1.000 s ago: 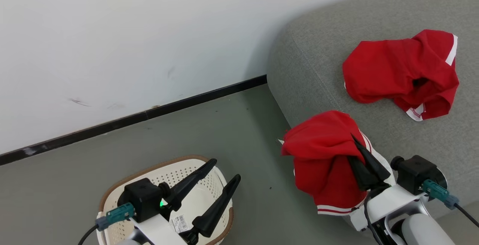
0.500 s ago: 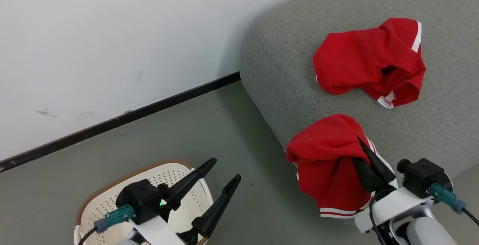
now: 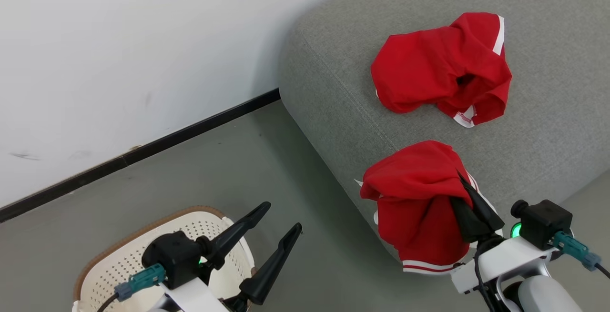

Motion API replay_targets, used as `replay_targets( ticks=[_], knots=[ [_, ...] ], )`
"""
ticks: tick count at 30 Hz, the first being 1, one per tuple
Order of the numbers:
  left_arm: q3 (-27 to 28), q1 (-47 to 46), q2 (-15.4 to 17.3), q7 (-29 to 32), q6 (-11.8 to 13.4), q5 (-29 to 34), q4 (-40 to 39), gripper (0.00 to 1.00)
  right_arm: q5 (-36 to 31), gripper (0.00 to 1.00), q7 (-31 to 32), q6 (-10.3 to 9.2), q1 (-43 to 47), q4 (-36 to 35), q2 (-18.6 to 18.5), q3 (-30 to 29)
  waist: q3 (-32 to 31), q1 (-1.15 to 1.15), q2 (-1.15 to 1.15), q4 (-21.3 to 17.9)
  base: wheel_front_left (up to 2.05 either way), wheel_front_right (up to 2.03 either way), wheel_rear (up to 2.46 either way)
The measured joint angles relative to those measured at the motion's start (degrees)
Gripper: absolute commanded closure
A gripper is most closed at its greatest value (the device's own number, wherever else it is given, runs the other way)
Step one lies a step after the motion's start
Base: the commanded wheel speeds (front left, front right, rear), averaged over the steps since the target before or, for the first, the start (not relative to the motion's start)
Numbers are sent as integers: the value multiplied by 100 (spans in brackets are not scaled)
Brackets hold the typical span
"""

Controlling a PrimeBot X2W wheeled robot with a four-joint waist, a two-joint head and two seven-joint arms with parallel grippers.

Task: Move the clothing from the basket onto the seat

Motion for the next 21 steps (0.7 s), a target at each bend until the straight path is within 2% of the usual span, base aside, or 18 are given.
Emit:
replay_targets(
  ticks=[6,12,21],
  knots=[
    [-3,55,14,0,48,18,-88,0,661,100,0,0,-1,169,144,-145,69,0,0,-53,0,0,0],
    [-21,55,32,10,77,45,-174,0,1018,100,3,0,-87,454,92,-428,157,0,0,-25,0,0,0],
    [-32,55,65,66,120,52,-304,0,1466,100,368,0,-796,746,-53,-733,319,0,0,96,0,0,0]
  ],
)
